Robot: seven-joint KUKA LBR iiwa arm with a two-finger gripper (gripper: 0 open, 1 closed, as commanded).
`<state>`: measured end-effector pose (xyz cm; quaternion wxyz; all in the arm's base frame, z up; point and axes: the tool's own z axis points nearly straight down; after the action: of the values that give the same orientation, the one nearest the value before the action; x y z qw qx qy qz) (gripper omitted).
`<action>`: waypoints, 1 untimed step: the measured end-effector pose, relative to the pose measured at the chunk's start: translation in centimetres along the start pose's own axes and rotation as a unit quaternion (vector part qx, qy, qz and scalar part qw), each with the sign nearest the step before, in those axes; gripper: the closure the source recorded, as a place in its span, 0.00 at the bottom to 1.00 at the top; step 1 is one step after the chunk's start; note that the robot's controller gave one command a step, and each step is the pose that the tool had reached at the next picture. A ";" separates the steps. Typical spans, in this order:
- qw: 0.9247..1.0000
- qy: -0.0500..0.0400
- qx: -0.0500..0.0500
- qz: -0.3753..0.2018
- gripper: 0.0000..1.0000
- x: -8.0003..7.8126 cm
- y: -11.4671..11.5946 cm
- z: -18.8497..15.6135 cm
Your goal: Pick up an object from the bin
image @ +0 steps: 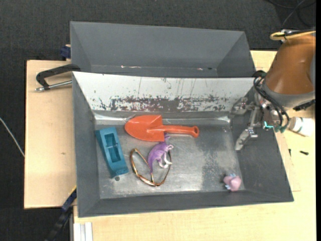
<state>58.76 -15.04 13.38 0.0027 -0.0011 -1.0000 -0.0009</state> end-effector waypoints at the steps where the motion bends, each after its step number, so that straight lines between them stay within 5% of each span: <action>1: 1.000 -0.004 0.001 -0.001 0.00 -0.2 0.0 -0.5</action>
Offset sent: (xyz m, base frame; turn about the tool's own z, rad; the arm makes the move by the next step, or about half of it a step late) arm 0.0040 0.0695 -0.0430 0.1448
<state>58.97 -15.01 13.88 -0.0013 -0.0004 -1.0000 0.0000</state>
